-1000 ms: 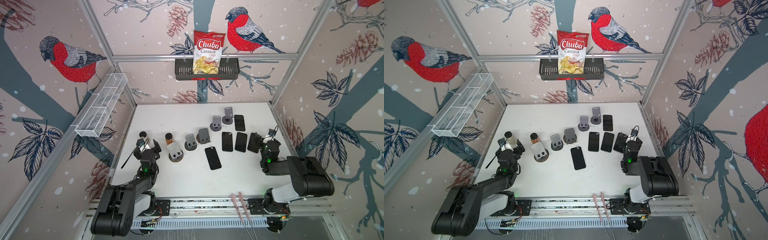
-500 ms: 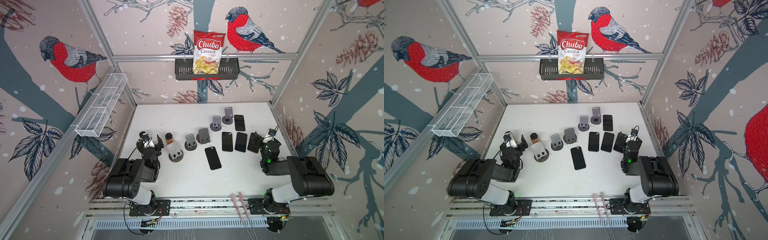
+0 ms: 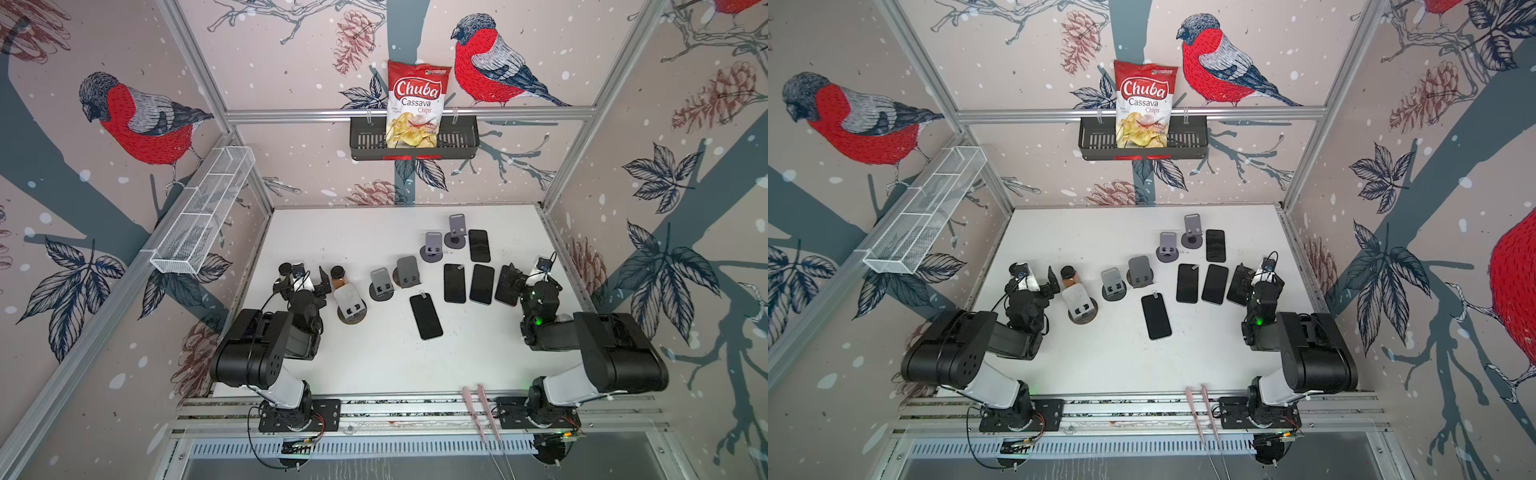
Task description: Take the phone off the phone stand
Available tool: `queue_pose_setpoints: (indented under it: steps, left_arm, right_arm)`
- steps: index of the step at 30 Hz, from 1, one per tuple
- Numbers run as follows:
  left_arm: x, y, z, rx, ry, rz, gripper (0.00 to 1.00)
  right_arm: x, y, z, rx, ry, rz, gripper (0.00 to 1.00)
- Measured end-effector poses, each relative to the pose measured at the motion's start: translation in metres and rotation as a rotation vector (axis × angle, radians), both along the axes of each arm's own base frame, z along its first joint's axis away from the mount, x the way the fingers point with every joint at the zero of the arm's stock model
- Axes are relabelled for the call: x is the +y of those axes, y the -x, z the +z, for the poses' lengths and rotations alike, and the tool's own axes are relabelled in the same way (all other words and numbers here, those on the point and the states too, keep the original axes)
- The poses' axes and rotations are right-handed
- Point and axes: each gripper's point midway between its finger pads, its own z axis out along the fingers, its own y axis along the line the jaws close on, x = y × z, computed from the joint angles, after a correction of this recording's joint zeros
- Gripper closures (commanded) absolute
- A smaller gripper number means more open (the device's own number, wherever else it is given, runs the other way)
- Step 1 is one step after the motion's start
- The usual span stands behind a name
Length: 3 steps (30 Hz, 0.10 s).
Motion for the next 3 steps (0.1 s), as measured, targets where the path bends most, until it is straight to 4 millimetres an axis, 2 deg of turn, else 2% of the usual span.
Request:
queue_pose_setpoints:
  steps: [3]
  left_arm:
    - [0.0029,-0.0006,0.0012,-0.004,0.000,0.013,0.03]
  right_arm:
    - [0.0000,0.0000,0.0000,0.000,0.000,0.000,0.01]
